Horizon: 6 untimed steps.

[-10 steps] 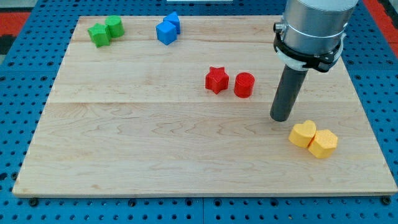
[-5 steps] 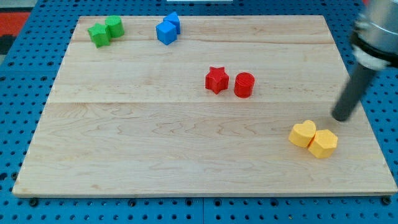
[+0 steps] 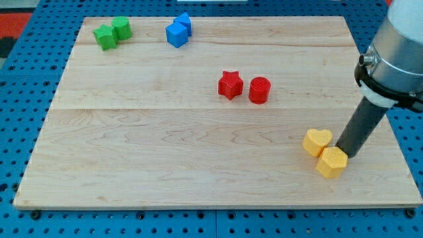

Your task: Push the hexagon to the bottom of the heart

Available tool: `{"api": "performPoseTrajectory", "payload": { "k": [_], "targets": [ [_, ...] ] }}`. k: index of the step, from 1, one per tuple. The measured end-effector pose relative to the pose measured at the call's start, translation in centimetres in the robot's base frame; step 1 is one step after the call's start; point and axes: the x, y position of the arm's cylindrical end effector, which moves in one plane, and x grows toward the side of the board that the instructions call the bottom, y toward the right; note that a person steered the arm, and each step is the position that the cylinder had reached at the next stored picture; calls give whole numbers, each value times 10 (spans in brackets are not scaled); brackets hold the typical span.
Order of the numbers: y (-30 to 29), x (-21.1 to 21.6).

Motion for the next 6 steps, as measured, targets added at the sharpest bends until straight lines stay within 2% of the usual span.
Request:
{"api": "performPoseTrajectory", "payload": {
  "k": [3, 4, 6],
  "targets": [
    [57, 7],
    [46, 23],
    [0, 26]
  ]
}}
